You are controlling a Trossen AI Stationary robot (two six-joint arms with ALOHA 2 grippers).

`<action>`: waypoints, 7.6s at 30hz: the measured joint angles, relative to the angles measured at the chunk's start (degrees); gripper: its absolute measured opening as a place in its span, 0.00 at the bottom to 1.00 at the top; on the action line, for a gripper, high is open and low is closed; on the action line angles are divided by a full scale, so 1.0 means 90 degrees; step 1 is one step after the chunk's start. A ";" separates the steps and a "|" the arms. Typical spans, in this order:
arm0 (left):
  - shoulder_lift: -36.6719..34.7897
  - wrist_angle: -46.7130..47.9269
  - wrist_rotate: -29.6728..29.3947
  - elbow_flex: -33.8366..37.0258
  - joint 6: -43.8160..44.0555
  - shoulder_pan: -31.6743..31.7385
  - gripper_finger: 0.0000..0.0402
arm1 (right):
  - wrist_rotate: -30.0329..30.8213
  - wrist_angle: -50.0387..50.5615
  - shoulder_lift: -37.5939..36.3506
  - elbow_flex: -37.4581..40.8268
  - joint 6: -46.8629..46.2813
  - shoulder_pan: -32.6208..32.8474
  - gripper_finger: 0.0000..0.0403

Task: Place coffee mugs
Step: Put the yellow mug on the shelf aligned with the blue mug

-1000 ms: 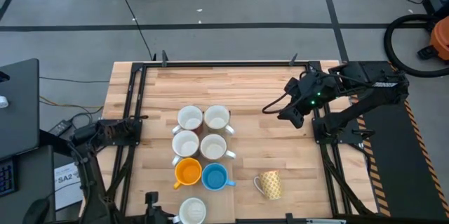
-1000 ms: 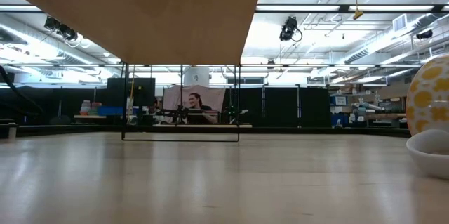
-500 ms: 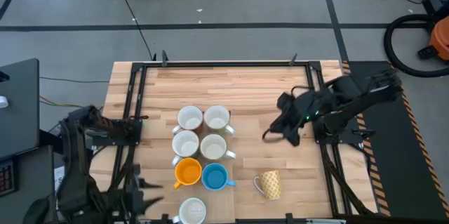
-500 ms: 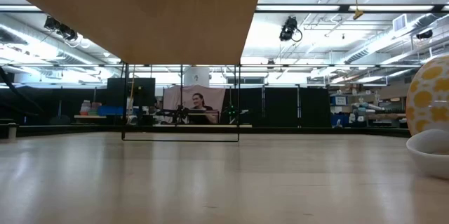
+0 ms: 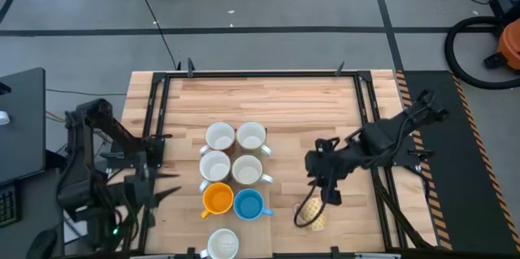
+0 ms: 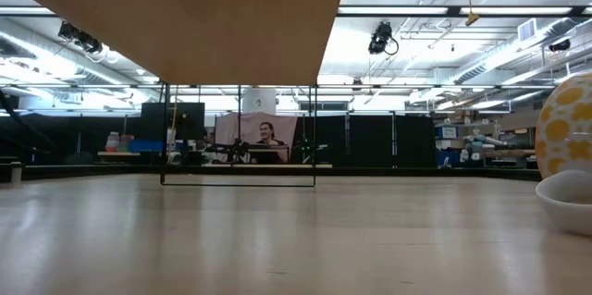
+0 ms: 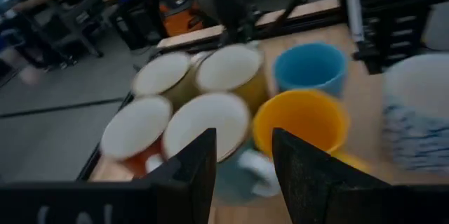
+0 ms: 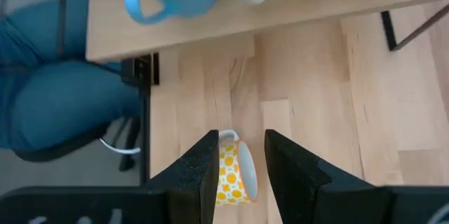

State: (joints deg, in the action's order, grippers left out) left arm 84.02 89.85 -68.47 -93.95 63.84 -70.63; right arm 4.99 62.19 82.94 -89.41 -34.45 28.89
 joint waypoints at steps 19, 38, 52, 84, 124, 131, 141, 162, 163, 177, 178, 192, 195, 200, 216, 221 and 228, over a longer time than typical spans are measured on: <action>-0.1723 -0.1700 -0.0299 0.4049 0.1777 -0.0041 0.36 | -0.1505 -0.0120 0.1051 0.0762 0.0884 -0.0002 0.30; -0.1721 -0.2472 -0.0301 0.4210 0.1279 -0.0041 0.36 | -0.2979 -0.4903 -0.0391 0.5039 0.0657 -0.0532 0.30; -0.1719 -0.2510 -0.0311 0.4210 0.1287 -0.0041 0.36 | -0.3281 -0.6120 -0.0391 0.5489 0.0656 -0.0727 0.30; -0.1719 -0.2754 -0.0257 0.4210 0.1263 -0.0041 0.36 | -0.2330 -0.9242 -0.0374 0.5445 -0.2240 0.0005 0.30; -0.1716 -0.2821 -0.0027 0.4210 0.1277 -0.0041 0.36 | -0.1232 -0.2800 0.1562 0.1642 -0.4532 0.1321 0.28; -0.1716 -0.2821 -0.0027 0.4210 0.1275 -0.0041 0.36 | -0.1479 -0.2808 0.1868 0.1637 -0.4162 0.1321 0.28; -0.1716 -0.2828 -0.0029 0.4210 0.1265 -0.0041 0.36 | -0.1323 -0.2785 0.2035 0.1642 -0.3956 0.1297 0.28; -0.1716 -0.2843 -0.0029 0.4208 0.1270 -0.0041 0.36 | -0.0656 -0.2239 0.2032 0.1642 -0.3869 0.1016 0.28; -0.1716 -0.2843 -0.0029 0.4208 0.1268 -0.0041 0.36 | -0.0599 -0.2226 0.2030 0.1642 -0.3874 0.1000 0.28; -0.1716 -0.2841 -0.0029 0.4208 0.1270 -0.0041 0.36 | -0.0501 -0.2073 0.2011 0.1642 -0.3602 0.0786 0.28; -0.1716 -0.2843 -0.0030 0.4208 0.1271 -0.0041 0.36 | -0.0486 -0.2022 0.2008 0.1642 -0.3617 0.0768 0.28; -0.1716 -0.2845 -0.0031 0.4208 0.1272 -0.0041 0.36 | -0.0090 -0.1391 0.1859 0.1656 -0.3722 0.0637 0.28; -0.1716 -0.2859 -0.0032 0.4208 0.1271 -0.0041 0.36 | 0.0016 -0.1380 0.1742 0.1654 -0.3721 0.0636 0.28; -0.1716 -0.2891 -0.0029 0.4208 0.1271 -0.0041 0.36 | 0.0011 -0.1509 0.1656 0.1654 -0.3711 0.0731 0.28; -0.1716 -0.2920 -0.0031 0.4208 0.1270 -0.0041 0.36 | -0.0680 -0.1675 0.1654 0.1651 -0.3564 0.1655 0.28; -0.1716 -0.2918 -0.0030 0.4208 0.1270 -0.0041 0.36 | -0.0682 -0.1815 0.1654 0.1648 -0.3148 0.1663 0.28; -0.1716 -0.2927 -0.0029 0.4208 0.1270 -0.0041 0.36 | -0.0680 -0.1848 0.1654 0.1647 -0.3075 0.1641 0.28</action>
State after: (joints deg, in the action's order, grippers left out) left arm 68.58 63.51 -68.73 -56.07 75.27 -71.00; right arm -1.13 45.56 97.82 -74.59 -62.13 43.66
